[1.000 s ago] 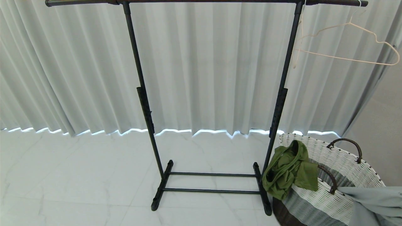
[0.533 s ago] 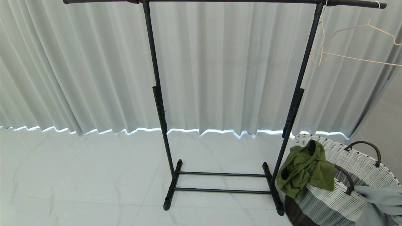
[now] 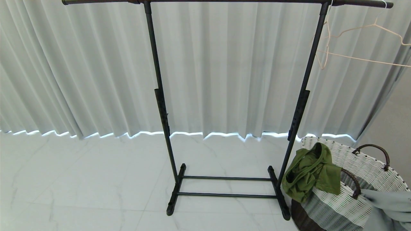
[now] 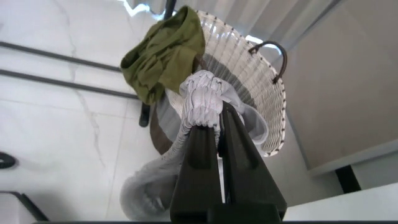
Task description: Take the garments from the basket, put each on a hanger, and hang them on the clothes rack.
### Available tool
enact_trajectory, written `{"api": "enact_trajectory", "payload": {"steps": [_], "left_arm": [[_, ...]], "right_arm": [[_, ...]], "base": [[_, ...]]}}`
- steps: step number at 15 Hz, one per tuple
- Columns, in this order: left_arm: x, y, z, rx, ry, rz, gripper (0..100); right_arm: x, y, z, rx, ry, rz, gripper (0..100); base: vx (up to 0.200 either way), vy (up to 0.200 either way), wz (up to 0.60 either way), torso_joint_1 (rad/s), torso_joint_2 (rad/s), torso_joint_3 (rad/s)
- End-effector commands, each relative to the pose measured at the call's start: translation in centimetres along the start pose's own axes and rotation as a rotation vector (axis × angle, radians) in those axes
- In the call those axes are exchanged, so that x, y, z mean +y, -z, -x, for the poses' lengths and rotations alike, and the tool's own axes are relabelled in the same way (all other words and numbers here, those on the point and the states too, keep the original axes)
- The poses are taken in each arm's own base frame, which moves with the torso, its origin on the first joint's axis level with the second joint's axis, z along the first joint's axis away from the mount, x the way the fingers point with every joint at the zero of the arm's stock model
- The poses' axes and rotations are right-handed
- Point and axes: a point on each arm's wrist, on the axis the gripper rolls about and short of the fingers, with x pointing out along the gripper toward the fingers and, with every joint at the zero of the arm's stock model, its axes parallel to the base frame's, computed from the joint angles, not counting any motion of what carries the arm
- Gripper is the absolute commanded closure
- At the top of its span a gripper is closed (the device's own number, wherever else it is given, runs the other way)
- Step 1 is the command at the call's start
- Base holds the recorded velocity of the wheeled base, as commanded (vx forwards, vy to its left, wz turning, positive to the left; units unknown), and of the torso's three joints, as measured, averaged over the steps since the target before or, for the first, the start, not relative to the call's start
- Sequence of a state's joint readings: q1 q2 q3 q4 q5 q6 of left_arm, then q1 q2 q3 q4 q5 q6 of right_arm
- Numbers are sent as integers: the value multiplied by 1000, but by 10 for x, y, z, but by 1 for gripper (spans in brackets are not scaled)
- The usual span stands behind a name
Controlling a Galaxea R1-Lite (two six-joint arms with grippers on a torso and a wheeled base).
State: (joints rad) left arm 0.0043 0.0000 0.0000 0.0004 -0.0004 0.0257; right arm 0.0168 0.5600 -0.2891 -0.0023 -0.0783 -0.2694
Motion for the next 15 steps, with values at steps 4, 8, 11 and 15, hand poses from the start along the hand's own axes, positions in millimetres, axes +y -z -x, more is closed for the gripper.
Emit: {"api": "enact_trajectory", "payload": {"steps": [4, 8, 11, 15], "left_arm": [[0, 0, 0, 0, 1, -20, 0], [-1, -7, 2, -36, 48, -33, 0], [0, -115, 15, -212, 168, 0, 0], [-2, -172, -49, -35, 300, -16, 0]], "right_arm": [[1, 2, 6, -22, -27, 2, 100], [0, -5, 9, -71, -73, 1, 100], [-3, -21, 10, -108, -103, 3, 100], [-11, -57, 7, -173, -185, -56, 100]], "base": [[0, 0, 0, 0, 0, 0], [0, 0, 0, 0, 0, 0], [0, 0, 0, 0, 0, 0], [0, 0, 0, 0, 0, 0]]}}
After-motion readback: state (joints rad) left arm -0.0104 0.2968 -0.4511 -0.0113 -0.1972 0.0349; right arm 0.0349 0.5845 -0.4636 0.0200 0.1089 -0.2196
